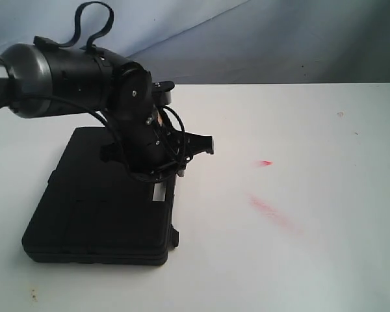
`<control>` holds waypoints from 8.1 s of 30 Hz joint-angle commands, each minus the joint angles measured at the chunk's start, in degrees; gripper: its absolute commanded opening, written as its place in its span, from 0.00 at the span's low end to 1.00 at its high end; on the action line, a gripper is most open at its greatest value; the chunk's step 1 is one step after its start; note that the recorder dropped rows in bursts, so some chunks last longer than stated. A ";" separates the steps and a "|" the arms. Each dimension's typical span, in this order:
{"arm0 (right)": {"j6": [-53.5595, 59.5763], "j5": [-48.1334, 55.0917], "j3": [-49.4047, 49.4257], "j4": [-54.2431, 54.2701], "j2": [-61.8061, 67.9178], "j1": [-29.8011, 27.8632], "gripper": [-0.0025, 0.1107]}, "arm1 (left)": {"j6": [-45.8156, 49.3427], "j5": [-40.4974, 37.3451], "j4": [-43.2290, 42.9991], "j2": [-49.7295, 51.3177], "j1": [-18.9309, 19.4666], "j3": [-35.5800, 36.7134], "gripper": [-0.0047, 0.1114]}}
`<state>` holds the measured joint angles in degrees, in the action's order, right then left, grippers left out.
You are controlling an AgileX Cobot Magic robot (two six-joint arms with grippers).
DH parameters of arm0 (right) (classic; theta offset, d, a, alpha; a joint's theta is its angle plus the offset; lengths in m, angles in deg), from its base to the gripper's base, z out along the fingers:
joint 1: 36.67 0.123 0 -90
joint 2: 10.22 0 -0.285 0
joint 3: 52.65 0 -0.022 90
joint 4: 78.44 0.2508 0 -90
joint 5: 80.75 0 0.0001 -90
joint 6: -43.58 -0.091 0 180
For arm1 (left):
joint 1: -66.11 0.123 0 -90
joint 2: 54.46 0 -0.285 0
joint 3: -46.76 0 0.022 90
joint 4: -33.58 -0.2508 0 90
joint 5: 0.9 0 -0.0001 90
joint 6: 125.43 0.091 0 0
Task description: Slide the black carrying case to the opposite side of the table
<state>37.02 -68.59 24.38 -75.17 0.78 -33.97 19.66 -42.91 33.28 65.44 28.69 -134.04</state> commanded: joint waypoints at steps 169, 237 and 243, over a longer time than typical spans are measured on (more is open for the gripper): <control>0.03 0.15 0.19 0.28 -0.29 0.18 0.02 | -17.48 30.85 -46.54 -56.44 -3.93 36.55 0.04; 0.03 0.15 0.19 0.28 -0.29 0.18 0.02 | 24.74 48.35 -6.05 -97.20 27.55 78.02 0.04; 0.03 0.15 0.19 0.28 -0.29 0.18 0.02 | 24.74 45.15 -6.05 -112.03 27.55 78.02 0.04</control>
<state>37.02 -68.59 24.38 -75.17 0.78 -33.97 44.25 3.81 27.32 -41.33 56.62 -56.25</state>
